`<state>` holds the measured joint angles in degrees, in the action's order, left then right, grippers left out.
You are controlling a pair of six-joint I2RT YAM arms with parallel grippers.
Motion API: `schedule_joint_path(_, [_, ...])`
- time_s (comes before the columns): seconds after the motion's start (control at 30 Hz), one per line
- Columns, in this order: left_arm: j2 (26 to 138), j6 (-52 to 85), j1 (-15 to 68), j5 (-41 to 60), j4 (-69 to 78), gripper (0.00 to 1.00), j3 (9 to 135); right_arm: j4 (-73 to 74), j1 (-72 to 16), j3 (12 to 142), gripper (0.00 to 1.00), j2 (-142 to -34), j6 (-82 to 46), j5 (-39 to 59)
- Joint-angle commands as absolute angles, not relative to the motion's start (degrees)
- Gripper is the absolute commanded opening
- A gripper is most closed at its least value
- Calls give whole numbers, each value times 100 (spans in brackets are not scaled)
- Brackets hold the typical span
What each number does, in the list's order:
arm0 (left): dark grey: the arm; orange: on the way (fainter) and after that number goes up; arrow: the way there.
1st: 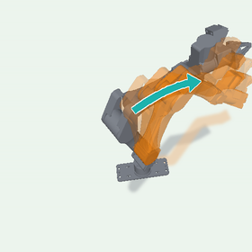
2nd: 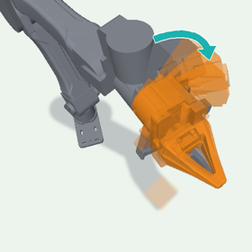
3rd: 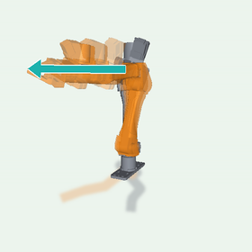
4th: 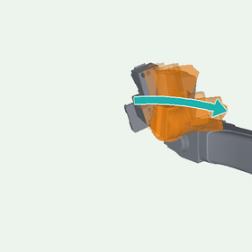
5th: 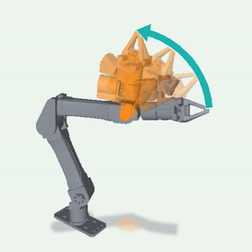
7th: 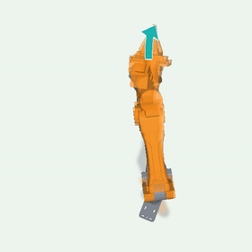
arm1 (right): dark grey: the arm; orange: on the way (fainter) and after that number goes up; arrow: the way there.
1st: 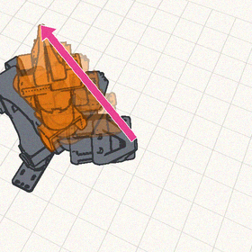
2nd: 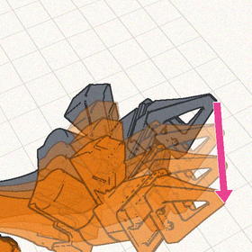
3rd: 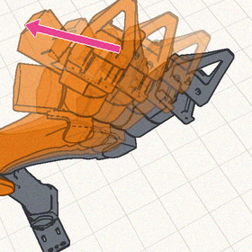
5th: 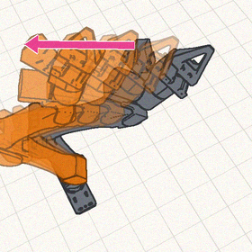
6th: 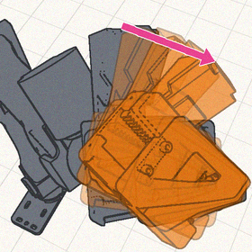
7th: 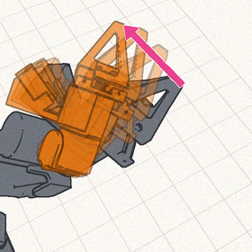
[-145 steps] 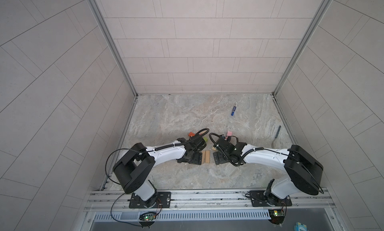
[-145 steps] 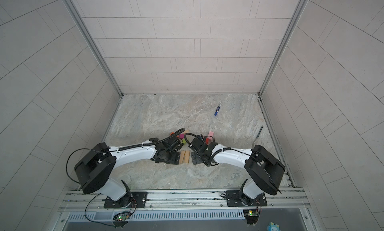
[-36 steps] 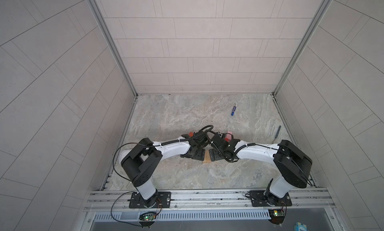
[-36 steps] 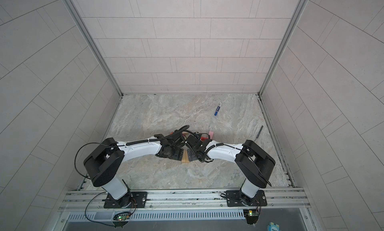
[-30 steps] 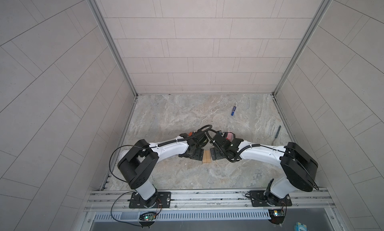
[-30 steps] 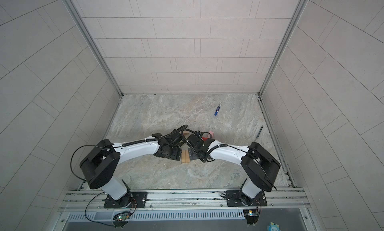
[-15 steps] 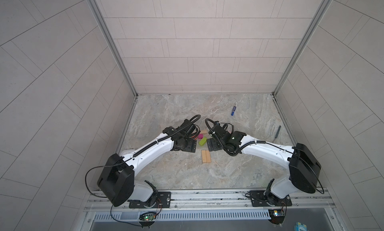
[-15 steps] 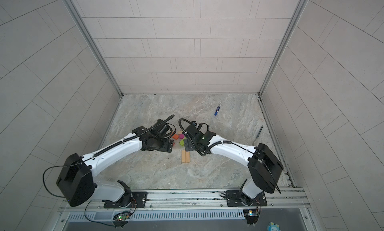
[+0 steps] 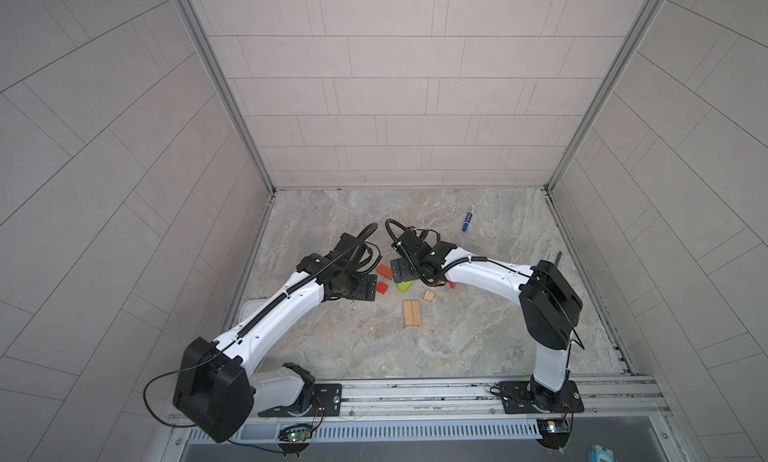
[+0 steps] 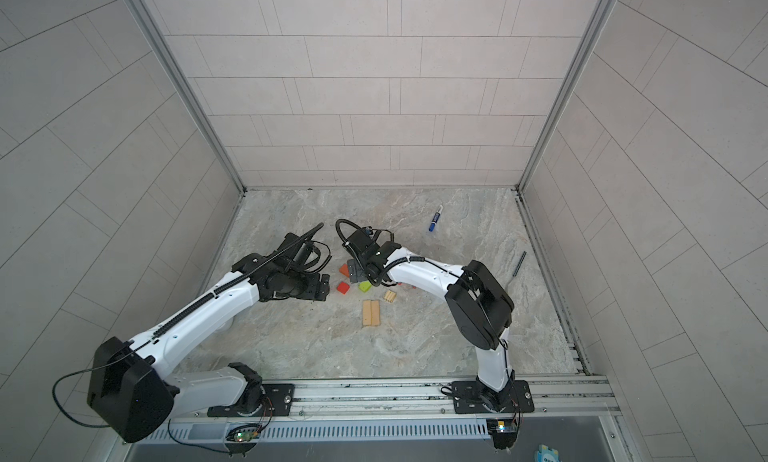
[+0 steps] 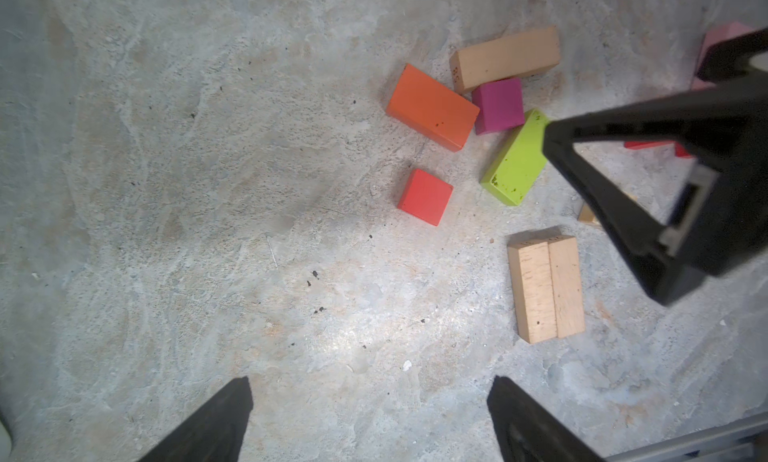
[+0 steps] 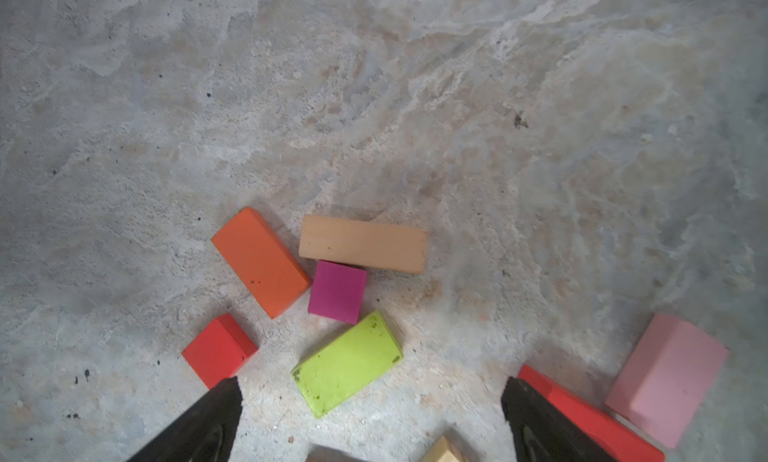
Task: Build the wood block tower
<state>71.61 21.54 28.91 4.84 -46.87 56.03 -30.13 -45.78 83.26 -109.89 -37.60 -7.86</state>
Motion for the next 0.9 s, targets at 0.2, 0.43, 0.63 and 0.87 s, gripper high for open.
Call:
schedule_joint_path(0.2, [7035,1971,2847,731,-4631,96,5515,-3226,-4439,9346,99,-11958,-4077,-740])
schedule_joint_path(0.43, [7012,1957,2839,803,-4589,96,5497,-3277,-4347,9714,99,-12463,-4087,-782])
schedule_joint_path(0.63, [7038,1907,2840,860,-4562,96,5502,-3322,-4266,9787,96,-12680,-4019,-841])
schedule_joint_path(0.87, [7053,1907,2830,896,-4543,96,5496,-3331,-4233,9744,92,-12728,-3973,-871])
